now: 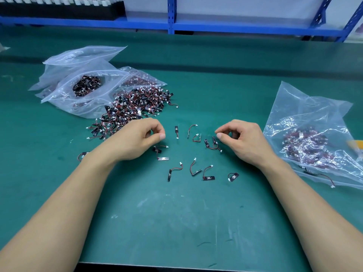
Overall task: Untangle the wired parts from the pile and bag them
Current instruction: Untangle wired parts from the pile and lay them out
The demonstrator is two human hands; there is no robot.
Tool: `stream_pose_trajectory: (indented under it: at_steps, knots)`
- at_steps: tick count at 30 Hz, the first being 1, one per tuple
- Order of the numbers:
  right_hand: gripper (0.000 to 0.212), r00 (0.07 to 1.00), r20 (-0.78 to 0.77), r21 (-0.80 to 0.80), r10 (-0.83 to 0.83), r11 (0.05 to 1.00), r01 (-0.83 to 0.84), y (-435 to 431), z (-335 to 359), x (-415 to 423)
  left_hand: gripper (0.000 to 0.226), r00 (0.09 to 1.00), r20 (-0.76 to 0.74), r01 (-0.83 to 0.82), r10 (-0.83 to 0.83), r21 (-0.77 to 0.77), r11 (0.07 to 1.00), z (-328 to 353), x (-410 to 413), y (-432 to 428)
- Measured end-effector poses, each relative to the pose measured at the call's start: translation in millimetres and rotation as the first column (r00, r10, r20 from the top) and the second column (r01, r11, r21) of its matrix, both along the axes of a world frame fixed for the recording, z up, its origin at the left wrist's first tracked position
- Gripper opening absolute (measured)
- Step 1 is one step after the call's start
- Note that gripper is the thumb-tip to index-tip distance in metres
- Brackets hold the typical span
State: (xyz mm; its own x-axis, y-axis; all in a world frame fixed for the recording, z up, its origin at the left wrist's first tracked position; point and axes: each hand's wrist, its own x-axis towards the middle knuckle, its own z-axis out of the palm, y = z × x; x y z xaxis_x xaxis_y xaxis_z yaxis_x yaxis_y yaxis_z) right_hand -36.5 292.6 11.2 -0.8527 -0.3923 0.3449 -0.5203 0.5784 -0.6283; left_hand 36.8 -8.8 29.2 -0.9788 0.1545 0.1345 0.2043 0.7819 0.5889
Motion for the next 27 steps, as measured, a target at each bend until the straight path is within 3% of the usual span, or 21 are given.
stream_pose_trajectory:
  at_steps: [4,8,13,22,27]
  knots:
    - [0.007,1.000,-0.005,-0.009,-0.001,1.000,0.001,0.1,0.2,-0.2,0.018,0.996,0.007,-0.091,0.091,0.083,0.992,2.2,-0.7,-2.9]
    - [0.006,1.000,-0.013,0.006,-0.002,1.000,0.002,-0.3,0.8,1.5,0.039,0.991,0.125,-0.040,0.040,-0.001,0.999,9.3,3.0,-11.7]
    - [0.006,1.000,-0.007,0.015,-0.006,1.000,0.006,-0.5,1.1,0.5,0.019,0.990,0.126,0.076,-0.063,-0.104,0.992,8.0,5.6,-12.9]
    - [0.006,1.000,-0.004,0.017,-0.012,1.000,0.012,0.2,0.8,0.6,0.019,0.996,0.042,0.076,-0.080,0.089,0.993,8.6,4.2,-8.4]
    - [0.006,1.000,-0.003,0.017,-0.012,1.000,0.012,0.6,0.3,0.3,0.030,0.996,0.044,0.066,-0.074,0.160,0.985,7.2,2.7,-8.6]
